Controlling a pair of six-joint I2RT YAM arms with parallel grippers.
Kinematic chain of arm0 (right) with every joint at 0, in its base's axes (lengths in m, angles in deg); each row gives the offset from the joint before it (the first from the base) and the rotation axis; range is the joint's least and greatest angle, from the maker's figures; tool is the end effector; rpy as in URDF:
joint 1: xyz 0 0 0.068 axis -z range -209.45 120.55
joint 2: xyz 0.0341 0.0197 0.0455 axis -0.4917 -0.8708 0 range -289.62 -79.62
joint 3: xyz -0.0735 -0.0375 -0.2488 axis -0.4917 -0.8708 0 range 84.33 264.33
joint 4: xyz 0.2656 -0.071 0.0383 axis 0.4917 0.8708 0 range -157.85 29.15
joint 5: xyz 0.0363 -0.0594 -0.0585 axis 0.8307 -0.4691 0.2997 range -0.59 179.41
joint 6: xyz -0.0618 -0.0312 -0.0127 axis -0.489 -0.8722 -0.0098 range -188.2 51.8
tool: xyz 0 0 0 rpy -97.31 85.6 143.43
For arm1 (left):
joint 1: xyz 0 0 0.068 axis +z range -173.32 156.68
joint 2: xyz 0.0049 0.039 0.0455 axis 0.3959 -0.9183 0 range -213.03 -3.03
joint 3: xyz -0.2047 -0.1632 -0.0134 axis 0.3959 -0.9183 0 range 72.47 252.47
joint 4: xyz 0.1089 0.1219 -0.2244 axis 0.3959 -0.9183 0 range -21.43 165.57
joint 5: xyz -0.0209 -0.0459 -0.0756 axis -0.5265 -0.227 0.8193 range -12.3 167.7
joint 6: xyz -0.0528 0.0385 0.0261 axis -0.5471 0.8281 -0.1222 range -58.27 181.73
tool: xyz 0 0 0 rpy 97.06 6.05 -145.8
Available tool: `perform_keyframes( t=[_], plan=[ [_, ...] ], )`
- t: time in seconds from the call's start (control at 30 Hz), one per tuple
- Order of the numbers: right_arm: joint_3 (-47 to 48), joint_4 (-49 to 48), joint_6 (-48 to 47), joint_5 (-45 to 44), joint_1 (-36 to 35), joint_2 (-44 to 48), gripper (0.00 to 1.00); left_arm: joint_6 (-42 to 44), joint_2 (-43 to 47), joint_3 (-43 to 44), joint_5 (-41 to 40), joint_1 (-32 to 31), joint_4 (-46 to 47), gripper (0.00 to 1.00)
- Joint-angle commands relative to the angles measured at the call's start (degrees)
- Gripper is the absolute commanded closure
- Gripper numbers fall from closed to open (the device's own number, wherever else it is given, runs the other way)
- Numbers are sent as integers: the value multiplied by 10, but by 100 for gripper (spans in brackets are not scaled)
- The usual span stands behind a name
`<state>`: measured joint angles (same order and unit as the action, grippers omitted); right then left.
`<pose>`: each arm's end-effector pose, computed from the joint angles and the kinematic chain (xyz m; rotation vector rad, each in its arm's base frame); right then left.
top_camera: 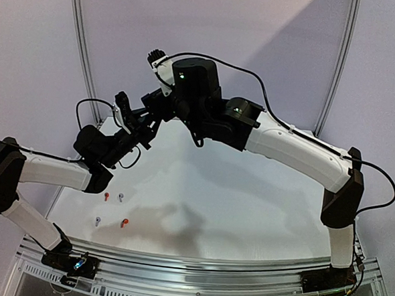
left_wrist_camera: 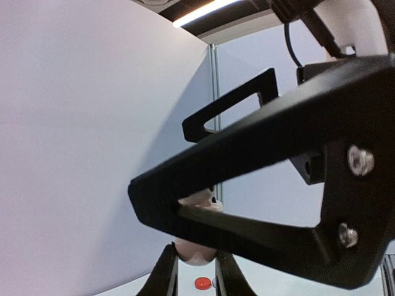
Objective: Insert the wireless bluetooth earbuds into the charging case
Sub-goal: Adjust the left earbud in the left side groove of the charging case.
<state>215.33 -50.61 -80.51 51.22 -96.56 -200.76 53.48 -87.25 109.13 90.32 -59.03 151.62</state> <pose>0.2339 0.4625 0.4187 -0.6484 1.5436 0.1554 0.2606 -0.2028 0.2743 0.4605 1.0220 -0.8062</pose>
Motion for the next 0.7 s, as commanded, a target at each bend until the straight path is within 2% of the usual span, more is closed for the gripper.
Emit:
perform_keyframes(
  t=[0.0, 0.4, 0.6, 0.67],
  plan=[
    [16, -18, 8, 12, 0, 36, 1, -3, 13, -7, 4, 6, 12, 100],
    [16, -35, 19, 27, 1, 71, 1, -3, 14, -7, 4, 6, 13, 100],
    [15, 21, 64, 122, 17, 115, 5, -3, 13, -7, 7, 6, 13, 100],
    [14, 48, 83, 153, 24, 126, 9, -3, 14, -7, 12, 6, 12, 100]
  ],
)
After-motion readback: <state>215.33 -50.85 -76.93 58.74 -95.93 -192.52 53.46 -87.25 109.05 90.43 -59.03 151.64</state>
